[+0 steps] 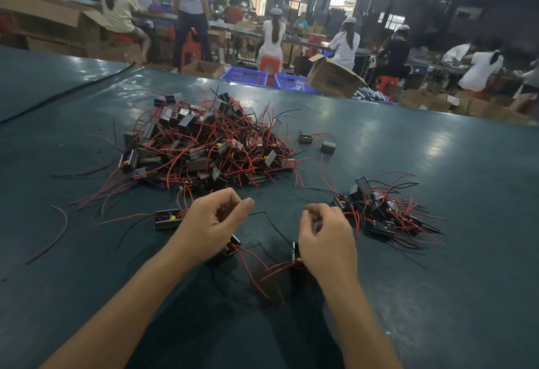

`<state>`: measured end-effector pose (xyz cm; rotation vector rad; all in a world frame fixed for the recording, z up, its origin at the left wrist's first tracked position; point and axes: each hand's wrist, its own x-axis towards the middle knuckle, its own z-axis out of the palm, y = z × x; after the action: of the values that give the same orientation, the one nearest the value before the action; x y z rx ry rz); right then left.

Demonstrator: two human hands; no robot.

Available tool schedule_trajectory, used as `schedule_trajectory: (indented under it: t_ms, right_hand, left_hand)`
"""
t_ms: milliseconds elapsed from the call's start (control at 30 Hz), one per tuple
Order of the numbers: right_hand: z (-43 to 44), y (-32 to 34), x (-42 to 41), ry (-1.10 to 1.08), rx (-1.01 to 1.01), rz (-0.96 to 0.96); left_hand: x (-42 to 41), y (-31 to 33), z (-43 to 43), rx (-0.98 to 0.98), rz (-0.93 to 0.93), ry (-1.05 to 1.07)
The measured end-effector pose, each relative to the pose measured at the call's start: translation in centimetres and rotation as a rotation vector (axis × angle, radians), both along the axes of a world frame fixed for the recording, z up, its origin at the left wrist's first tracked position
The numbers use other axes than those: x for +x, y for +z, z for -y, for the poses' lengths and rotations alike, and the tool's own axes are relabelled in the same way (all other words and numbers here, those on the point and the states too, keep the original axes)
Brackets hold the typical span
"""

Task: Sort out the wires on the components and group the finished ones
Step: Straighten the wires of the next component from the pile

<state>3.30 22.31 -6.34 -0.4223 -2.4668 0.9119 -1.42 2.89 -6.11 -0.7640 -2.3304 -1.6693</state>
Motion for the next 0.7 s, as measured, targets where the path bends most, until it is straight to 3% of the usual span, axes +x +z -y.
schedule_trajectory:
  t_ms: [167,267,467,700]
  right_hand:
    - [-0.4,-0.4,-0.3,0.094,-0.184,0.075]
    - [-0.3,-0.7,-0.4,0.094,-0.164,0.075]
    - [-0.4,-0.6,-0.3,0.098,-0.349,-0.076]
    - [1.3,-0.6,-0.4,0.282,-0.481,-0.221]
  left_hand:
    - [0.1,-0.7,-0.5,0.105,-0.005,0.077]
    - [0.2,-1.0,-0.5,0.128,-0.002,0.065]
    - [0.0,-1.4,-0.6,0.147,0.026,0.09]
    - [0.1,-1.2,-0.7,0.157,0.011,0.097]
